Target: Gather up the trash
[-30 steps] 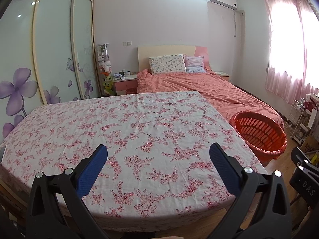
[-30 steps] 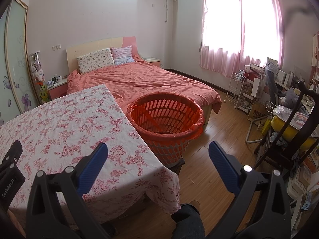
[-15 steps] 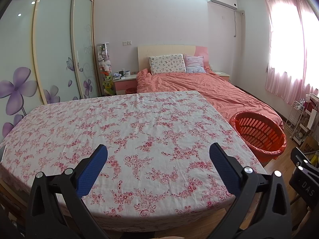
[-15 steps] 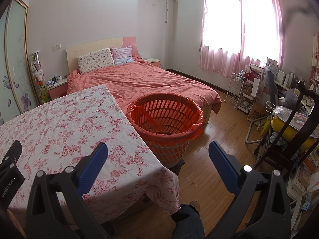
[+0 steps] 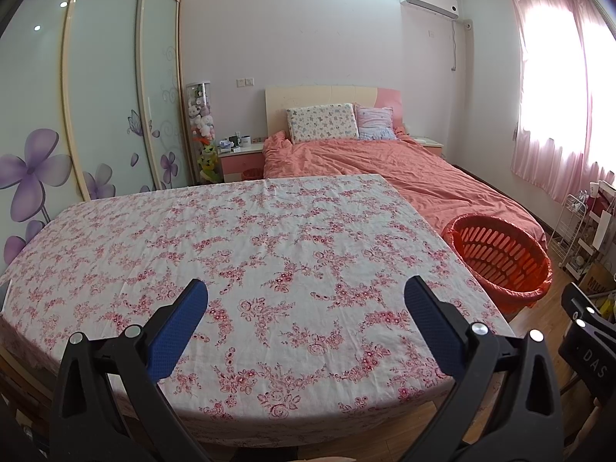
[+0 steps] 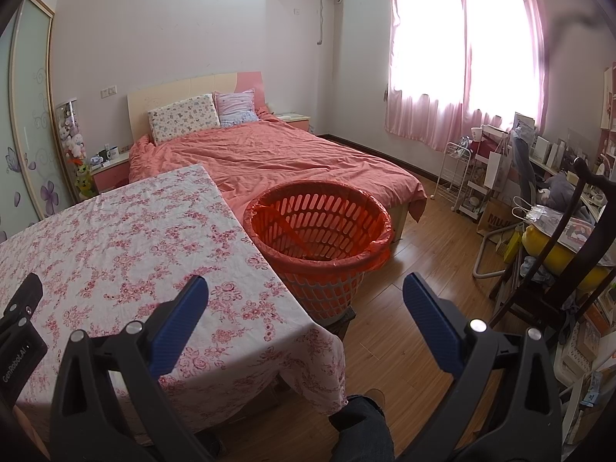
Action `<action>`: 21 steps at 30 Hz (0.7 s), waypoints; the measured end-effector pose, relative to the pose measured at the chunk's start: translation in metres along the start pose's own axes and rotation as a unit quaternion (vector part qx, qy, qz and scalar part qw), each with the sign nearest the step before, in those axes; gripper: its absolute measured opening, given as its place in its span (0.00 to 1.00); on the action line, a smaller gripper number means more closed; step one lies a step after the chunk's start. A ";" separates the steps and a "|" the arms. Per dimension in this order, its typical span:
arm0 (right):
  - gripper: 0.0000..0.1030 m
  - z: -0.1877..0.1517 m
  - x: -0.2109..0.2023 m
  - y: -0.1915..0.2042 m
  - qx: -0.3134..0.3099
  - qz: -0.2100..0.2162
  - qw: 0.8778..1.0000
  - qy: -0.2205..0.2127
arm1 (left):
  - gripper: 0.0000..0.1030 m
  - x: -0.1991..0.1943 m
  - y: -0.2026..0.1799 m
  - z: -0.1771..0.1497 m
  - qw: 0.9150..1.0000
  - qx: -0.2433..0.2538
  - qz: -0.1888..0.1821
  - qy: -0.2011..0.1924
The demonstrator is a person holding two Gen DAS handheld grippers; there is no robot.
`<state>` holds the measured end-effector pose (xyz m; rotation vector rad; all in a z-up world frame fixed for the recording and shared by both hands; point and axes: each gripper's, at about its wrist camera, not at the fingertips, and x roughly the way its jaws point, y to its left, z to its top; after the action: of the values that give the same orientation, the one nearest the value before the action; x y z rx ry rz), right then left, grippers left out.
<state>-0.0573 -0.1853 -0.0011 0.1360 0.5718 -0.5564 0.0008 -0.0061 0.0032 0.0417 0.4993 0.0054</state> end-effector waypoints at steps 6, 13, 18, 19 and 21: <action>0.96 0.000 0.000 0.000 0.000 0.000 1.000 0.000 | 0.98 0.000 0.001 0.000 1.000 0.000 0.000 0.000; 0.96 0.000 0.000 0.000 0.000 0.000 1.000 0.000 | 0.98 0.000 0.000 -0.002 1.000 -0.002 0.001 0.001; 0.96 0.000 0.000 0.000 0.000 0.000 1.000 0.000 | 0.98 0.000 0.000 -0.002 1.000 -0.002 0.000 0.002; 0.96 0.000 0.000 0.000 0.000 0.000 1.000 0.000 | 0.98 0.000 -0.001 -0.002 1.000 -0.002 0.000 0.002; 0.96 0.000 0.000 0.000 0.000 0.000 1.000 0.000 | 0.98 0.001 0.000 -0.002 1.000 -0.003 0.000 0.003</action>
<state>-0.0569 -0.1851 -0.0014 0.1354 0.5719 -0.5563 0.0003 -0.0062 0.0007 0.0366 0.5046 0.0073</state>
